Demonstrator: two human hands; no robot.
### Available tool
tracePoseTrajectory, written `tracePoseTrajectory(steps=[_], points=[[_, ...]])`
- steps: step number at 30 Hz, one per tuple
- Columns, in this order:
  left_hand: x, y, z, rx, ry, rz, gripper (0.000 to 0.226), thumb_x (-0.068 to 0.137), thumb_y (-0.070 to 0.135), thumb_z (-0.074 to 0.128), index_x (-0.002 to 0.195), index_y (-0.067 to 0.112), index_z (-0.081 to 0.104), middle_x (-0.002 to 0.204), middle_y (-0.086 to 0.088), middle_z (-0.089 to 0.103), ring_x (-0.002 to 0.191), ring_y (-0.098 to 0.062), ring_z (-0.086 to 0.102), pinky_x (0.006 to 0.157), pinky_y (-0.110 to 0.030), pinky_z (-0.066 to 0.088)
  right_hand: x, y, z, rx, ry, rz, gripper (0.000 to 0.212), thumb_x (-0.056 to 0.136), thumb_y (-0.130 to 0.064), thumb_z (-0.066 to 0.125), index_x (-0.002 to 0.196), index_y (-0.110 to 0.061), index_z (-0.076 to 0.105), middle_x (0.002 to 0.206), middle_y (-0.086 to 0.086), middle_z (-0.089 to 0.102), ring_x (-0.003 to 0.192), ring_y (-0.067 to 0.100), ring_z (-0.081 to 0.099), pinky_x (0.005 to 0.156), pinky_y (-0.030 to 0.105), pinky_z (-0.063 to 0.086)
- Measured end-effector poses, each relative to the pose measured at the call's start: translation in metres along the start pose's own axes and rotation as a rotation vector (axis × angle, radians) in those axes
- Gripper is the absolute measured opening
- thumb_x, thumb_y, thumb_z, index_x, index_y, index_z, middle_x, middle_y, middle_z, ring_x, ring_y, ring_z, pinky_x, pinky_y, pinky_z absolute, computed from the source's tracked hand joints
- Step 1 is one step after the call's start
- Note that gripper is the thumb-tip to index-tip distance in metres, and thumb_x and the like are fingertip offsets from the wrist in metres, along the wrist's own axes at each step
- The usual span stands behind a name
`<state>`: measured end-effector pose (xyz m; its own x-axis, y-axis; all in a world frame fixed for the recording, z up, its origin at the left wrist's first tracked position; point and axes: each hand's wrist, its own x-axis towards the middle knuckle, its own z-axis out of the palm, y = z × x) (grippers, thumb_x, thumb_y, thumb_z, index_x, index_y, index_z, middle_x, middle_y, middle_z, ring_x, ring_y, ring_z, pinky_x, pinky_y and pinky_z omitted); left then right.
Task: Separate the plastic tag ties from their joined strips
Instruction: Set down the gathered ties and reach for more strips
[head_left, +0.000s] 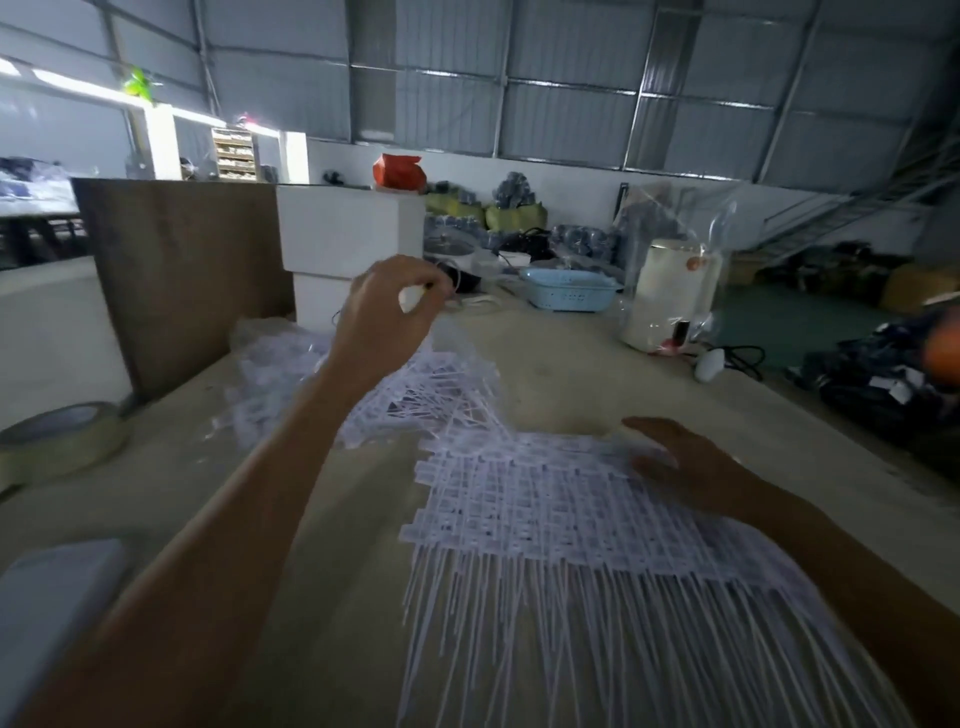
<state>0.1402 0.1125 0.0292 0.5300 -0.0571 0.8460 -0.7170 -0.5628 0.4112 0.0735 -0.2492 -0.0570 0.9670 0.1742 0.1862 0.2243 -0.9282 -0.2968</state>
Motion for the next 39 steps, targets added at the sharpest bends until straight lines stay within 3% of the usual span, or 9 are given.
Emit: tracePoseTrajectory(steps=[4, 8, 10, 13, 16, 23, 27, 31, 39], points=[[-0.041, 0.027, 0.056, -0.105, -0.522, 0.033, 0.019, 0.093, 0.016, 0.067, 0.110, 0.015, 0.074, 0.096, 0.006, 0.072, 0.081, 0.014, 0.062, 0.073, -0.001, 0.043, -0.011, 0.019, 0.007, -0.139, -0.043, -0.021, 0.046, 0.104, -0.029, 0.050, 0.147, -0.010, 0.045, 0.153, 0.009, 0.044, 0.139, 0.023, 0.042, 0.106, 0.018, 0.022], [-0.076, 0.027, 0.106, 0.149, -0.891, 0.045, 0.035, 0.096, 0.016, 0.060, 0.131, 0.013, 0.062, 0.132, -0.004, 0.062, 0.117, -0.010, 0.058, 0.096, -0.020, 0.044, -0.021, 0.004, -0.002, -0.203, 0.206, -0.160, 0.024, 0.096, -0.007, 0.063, 0.111, 0.012, 0.067, 0.115, 0.034, 0.064, 0.102, 0.049, 0.065, 0.082, 0.039, 0.047], [-0.083, 0.026, 0.118, 0.271, -0.956, 0.042, 0.040, 0.096, 0.015, 0.057, 0.136, 0.011, 0.057, 0.139, -0.008, 0.054, 0.127, -0.023, 0.051, 0.104, -0.032, 0.042, -0.028, -0.002, -0.003, -0.028, 0.064, -0.172, 0.044, 0.096, -0.022, 0.056, 0.092, 0.020, 0.068, 0.096, 0.040, 0.065, 0.086, 0.053, 0.067, 0.072, 0.048, 0.055], [-0.083, 0.030, 0.124, 0.410, -0.921, 0.154, 0.033, 0.092, 0.019, 0.057, 0.124, 0.014, 0.064, 0.129, -0.007, 0.058, 0.120, -0.027, 0.055, 0.096, -0.038, 0.047, -0.026, 0.000, -0.011, -0.184, -0.057, -0.230, 0.045, 0.100, -0.030, 0.050, 0.110, 0.010, 0.068, 0.120, 0.028, 0.064, 0.112, 0.038, 0.061, 0.098, 0.039, 0.043], [-0.079, 0.040, 0.123, 0.586, -0.907, 0.298, 0.023, 0.091, 0.023, 0.057, 0.111, 0.016, 0.065, 0.119, -0.006, 0.060, 0.112, -0.028, 0.058, 0.088, -0.039, 0.046, -0.013, 0.003, -0.005, -0.344, -0.050, -0.169, 0.024, 0.102, -0.019, 0.050, 0.111, -0.007, 0.068, 0.119, 0.014, 0.062, 0.110, 0.028, 0.058, 0.093, 0.034, 0.041], [-0.067, 0.071, 0.113, 0.721, -0.771, 0.446, 0.023, 0.093, 0.023, 0.049, 0.115, 0.019, 0.054, 0.109, -0.003, 0.068, 0.099, -0.026, 0.065, 0.083, -0.039, 0.040, -0.010, -0.008, -0.018, -0.348, -0.048, -0.047, 0.025, 0.096, -0.029, 0.059, 0.116, -0.015, 0.065, 0.121, 0.007, 0.061, 0.110, 0.026, 0.057, 0.090, 0.038, 0.048], [-0.056, 0.091, 0.084, 0.411, -0.647, 0.282, 0.018, 0.101, 0.020, 0.043, 0.118, 0.019, 0.051, 0.111, -0.004, 0.065, 0.087, -0.025, 0.064, 0.072, -0.034, 0.047, -0.013, -0.002, -0.066, -0.123, -0.138, -0.082, 0.021, 0.096, -0.039, 0.062, 0.105, -0.020, 0.065, 0.109, -0.002, 0.066, 0.097, 0.016, 0.063, 0.086, 0.038, 0.053], [-0.044, 0.094, 0.042, 0.245, -0.382, 0.164, 0.023, 0.105, 0.028, 0.038, 0.117, 0.019, 0.056, 0.105, 0.004, 0.063, 0.083, -0.013, 0.059, 0.064, -0.030, 0.047, -0.029, 0.005, -0.106, 0.292, -0.143, -0.008, 0.040, 0.087, -0.057, 0.054, 0.103, -0.025, 0.070, 0.094, -0.010, 0.074, 0.086, 0.004, 0.069, 0.074, 0.021, 0.051], [-0.054, 0.064, 0.010, 0.062, -0.243, 0.109, 0.019, 0.098, 0.016, 0.058, 0.114, 0.024, 0.053, 0.101, 0.008, 0.064, 0.087, -0.013, 0.063, 0.071, -0.036, 0.054, -0.028, 0.008, -0.037, 0.653, -0.144, 0.036, 0.052, 0.089, -0.046, 0.064, 0.139, -0.039, 0.050, 0.135, -0.007, 0.054, 0.114, 0.009, 0.061, 0.093, 0.032, 0.053]])
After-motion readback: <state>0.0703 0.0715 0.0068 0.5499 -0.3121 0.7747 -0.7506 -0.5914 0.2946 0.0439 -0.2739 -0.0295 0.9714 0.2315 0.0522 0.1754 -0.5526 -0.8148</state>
